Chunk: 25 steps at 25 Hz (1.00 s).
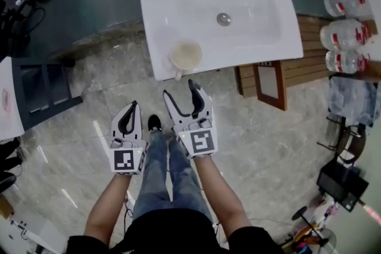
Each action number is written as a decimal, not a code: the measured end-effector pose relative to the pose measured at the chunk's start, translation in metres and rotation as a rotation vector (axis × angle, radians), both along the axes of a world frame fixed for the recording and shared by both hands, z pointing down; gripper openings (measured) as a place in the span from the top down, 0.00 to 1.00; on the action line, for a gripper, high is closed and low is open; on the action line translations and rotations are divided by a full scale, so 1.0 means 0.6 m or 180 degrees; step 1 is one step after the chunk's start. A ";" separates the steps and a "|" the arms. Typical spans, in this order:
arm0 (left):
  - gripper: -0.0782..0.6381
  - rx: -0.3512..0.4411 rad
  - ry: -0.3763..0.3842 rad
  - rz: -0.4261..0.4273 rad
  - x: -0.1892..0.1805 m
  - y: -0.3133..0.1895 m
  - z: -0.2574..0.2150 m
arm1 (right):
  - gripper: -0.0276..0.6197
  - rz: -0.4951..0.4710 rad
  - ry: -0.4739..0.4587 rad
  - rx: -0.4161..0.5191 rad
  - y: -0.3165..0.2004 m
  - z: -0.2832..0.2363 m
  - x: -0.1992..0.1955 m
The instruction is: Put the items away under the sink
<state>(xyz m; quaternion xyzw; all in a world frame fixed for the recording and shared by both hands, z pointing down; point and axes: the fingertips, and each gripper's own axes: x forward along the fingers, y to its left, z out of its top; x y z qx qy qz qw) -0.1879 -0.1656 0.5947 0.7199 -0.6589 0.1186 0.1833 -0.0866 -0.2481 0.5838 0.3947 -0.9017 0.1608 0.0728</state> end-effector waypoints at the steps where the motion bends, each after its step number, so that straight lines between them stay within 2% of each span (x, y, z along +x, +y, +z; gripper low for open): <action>1: 0.88 -0.0016 -0.0010 0.0000 -0.003 0.001 0.005 | 0.51 -0.0003 0.0004 0.0015 -0.008 0.003 -0.005; 7: 0.88 -0.0032 -0.0036 -0.0119 -0.024 -0.003 0.009 | 0.63 -0.0003 0.0025 0.0061 -0.036 0.012 -0.026; 11: 0.88 -0.0134 -0.0056 -0.0062 -0.028 0.009 0.024 | 0.72 -0.0020 0.0085 0.0092 -0.039 0.015 -0.035; 15: 0.88 -0.0069 -0.0055 -0.0123 -0.033 0.003 0.019 | 0.80 0.0050 0.0065 0.0068 -0.049 0.012 -0.036; 18: 0.88 -0.0057 -0.0064 -0.0111 -0.031 0.004 0.016 | 0.87 0.0025 0.0181 0.0124 -0.051 0.013 -0.033; 22: 0.88 -0.0079 -0.0078 -0.0060 -0.027 0.008 0.012 | 0.88 -0.0024 0.0220 0.0125 -0.053 0.013 -0.036; 25: 0.88 -0.0022 -0.0096 -0.0075 -0.024 0.006 0.000 | 0.88 -0.0144 0.0195 0.0245 -0.045 0.004 -0.039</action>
